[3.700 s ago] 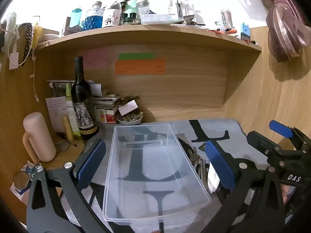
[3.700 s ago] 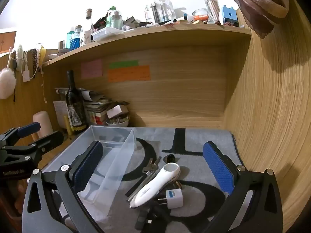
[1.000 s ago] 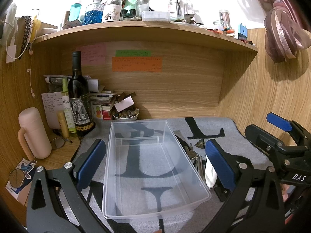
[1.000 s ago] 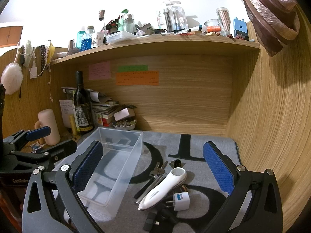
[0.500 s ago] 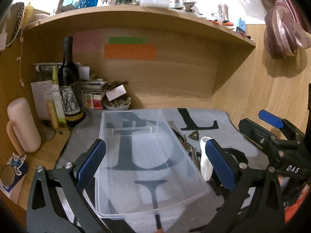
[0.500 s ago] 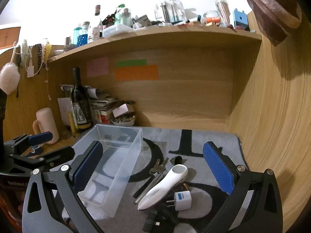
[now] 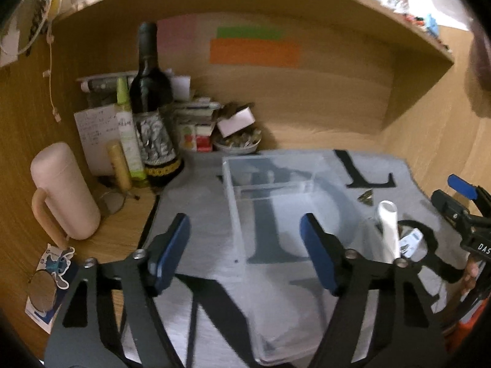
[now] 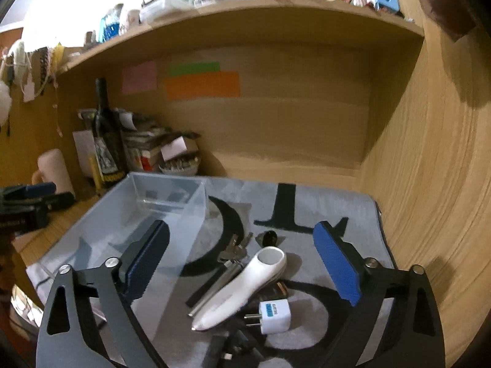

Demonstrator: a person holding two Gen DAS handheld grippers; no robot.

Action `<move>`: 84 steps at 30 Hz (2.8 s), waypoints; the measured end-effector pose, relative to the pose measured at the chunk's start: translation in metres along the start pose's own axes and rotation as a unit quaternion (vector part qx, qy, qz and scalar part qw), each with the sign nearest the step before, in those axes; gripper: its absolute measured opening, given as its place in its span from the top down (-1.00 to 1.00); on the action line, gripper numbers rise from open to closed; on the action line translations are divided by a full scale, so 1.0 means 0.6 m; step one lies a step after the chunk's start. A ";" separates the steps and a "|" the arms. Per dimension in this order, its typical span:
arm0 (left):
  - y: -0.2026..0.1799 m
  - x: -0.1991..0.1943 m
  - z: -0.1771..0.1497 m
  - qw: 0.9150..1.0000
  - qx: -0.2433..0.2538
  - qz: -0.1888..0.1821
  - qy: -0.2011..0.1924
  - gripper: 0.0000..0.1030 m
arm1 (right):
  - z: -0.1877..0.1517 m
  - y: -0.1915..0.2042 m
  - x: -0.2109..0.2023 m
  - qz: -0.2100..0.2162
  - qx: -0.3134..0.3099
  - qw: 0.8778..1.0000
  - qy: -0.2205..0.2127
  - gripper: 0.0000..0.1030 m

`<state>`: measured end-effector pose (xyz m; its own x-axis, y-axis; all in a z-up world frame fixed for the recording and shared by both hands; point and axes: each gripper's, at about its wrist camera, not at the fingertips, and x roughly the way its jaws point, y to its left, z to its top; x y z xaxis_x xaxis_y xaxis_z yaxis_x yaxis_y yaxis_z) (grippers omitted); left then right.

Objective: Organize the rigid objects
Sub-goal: 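Reach the right gripper to the white handheld device and grasp its head, then lift the white device with the right gripper and lower it into the clear box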

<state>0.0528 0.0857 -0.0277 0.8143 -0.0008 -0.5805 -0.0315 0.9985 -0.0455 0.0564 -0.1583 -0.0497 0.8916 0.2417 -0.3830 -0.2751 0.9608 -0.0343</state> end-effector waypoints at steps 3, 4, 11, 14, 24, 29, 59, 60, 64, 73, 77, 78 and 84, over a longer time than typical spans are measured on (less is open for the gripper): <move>0.019 0.030 0.004 0.999 -0.010 -0.014 0.037 -0.20 | -0.002 -0.006 0.016 -0.009 -0.006 1.000 0.019 -0.65; 0.024 0.040 0.004 0.999 -0.012 -0.018 0.048 -0.18 | -0.002 -0.009 0.020 -0.013 -0.008 1.000 0.025 -0.63; 0.028 0.087 -0.007 0.992 -0.022 -0.042 0.118 0.05 | -0.013 -0.036 0.046 -0.032 -0.008 0.997 0.064 -0.55; 0.024 0.097 -0.013 0.990 -0.014 -0.043 0.131 0.18 | -0.024 -0.054 0.063 -0.035 0.001 0.995 0.094 -0.53; 0.025 0.112 -0.032 0.987 -0.016 -0.062 0.150 0.62 | -0.055 -0.075 0.131 -0.013 0.030 0.984 0.173 -0.39; 0.013 0.108 -0.035 0.989 0.002 -0.055 0.134 0.72 | -0.054 -0.069 0.169 -0.013 0.039 0.981 0.189 -0.39; 0.013 0.120 -0.034 0.990 0.005 -0.056 0.129 0.74 | -0.035 -0.033 0.156 0.014 0.027 0.987 0.160 0.15; 0.013 0.119 -0.033 0.990 0.005 -0.055 0.128 0.74 | -0.030 -0.034 0.149 0.014 0.028 0.988 0.154 0.15; 0.011 0.115 -0.030 0.991 0.009 -0.050 0.121 0.77 | -0.007 -0.036 0.123 0.008 0.034 0.992 0.125 0.17; 0.013 0.113 -0.027 0.991 0.004 -0.052 0.119 0.78 | 0.044 -0.016 0.068 0.007 0.015 0.998 0.063 0.24; 0.012 0.111 -0.026 0.992 0.004 -0.052 0.117 0.78 | 0.062 -0.006 0.051 0.012 0.008 0.999 0.043 0.24; 0.011 0.112 -0.026 0.992 0.004 -0.053 0.116 0.78 | 0.066 -0.003 0.048 0.013 0.005 0.999 0.038 0.24; 0.014 0.112 -0.025 0.992 0.002 -0.057 0.116 0.78 | 0.095 0.032 0.029 0.027 -0.020 0.999 0.006 0.24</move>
<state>0.0984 0.0931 -0.0791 0.6573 -0.1263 -0.7429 0.0558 0.9913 -0.1191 0.0873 -0.1277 -0.0042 0.8707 0.2910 -0.3964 -0.3371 0.9401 -0.0504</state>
